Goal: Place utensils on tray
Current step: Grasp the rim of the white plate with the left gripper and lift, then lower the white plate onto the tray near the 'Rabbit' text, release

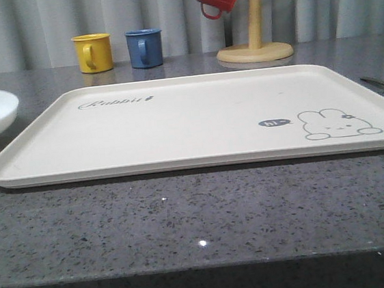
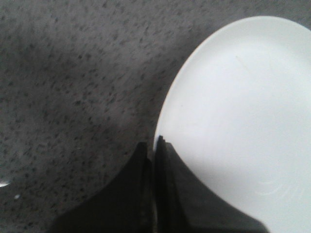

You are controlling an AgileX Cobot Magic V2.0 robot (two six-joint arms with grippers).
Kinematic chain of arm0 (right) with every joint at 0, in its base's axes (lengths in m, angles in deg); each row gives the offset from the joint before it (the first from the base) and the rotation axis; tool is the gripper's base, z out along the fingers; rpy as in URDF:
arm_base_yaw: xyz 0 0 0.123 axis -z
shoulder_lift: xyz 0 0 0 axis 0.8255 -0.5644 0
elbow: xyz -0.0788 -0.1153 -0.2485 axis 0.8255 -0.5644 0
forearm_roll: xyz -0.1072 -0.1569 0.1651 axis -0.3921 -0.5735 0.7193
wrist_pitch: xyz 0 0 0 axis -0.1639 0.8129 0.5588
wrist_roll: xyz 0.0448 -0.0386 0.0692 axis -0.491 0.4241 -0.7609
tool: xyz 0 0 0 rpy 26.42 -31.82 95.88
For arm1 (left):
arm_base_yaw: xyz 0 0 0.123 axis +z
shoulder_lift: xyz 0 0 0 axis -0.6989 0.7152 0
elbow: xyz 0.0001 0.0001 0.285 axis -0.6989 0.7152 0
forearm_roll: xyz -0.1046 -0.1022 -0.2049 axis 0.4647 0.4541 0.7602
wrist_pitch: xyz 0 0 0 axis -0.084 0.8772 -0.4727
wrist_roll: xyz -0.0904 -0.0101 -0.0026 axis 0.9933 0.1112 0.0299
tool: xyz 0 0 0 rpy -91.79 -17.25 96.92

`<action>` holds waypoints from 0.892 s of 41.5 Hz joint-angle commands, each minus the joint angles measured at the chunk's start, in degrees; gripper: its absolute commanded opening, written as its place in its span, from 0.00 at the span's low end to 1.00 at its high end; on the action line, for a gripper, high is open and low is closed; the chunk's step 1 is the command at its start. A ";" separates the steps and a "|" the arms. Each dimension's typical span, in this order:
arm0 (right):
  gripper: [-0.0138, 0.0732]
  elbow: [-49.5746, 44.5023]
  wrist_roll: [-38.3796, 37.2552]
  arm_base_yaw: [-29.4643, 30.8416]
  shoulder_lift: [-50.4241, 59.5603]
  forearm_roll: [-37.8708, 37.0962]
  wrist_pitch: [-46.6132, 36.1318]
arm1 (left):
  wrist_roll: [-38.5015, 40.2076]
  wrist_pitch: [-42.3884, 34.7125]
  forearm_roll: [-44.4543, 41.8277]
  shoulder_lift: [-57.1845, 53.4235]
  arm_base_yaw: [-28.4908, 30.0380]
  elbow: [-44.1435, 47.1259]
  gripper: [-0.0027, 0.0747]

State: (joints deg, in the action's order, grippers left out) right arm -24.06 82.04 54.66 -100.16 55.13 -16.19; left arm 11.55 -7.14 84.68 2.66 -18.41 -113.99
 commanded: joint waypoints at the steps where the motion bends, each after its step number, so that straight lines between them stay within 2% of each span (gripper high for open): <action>1: 0.71 1.46 0.41 0.28 -0.56 -0.56 -3.78 | -0.07 4.01 5.86 -1.59 -0.70 -6.05 0.01; 10: 0.71 1.46 0.41 0.28 -0.56 -0.56 -3.78 | -0.07 5.90 7.54 -1.59 -7.77 -12.69 0.01; 18: 0.71 1.46 0.41 0.28 -0.56 -0.56 -3.78 | -0.07 3.50 7.54 -1.59 -19.04 -12.95 0.01; 28: 0.71 1.46 0.41 0.28 -0.56 -0.56 -3.78 | -0.07 -2.29 2.70 -1.55 -32.63 -12.95 0.01; 37: 0.71 1.46 0.41 0.28 -0.56 -0.56 -3.78 | 0.03 -4.61 -0.53 -1.46 -37.88 -12.95 0.01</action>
State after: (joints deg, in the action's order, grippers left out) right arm -24.06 82.04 54.66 -100.16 55.13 -16.10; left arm 11.55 -8.86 82.38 3.12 -55.53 -125.07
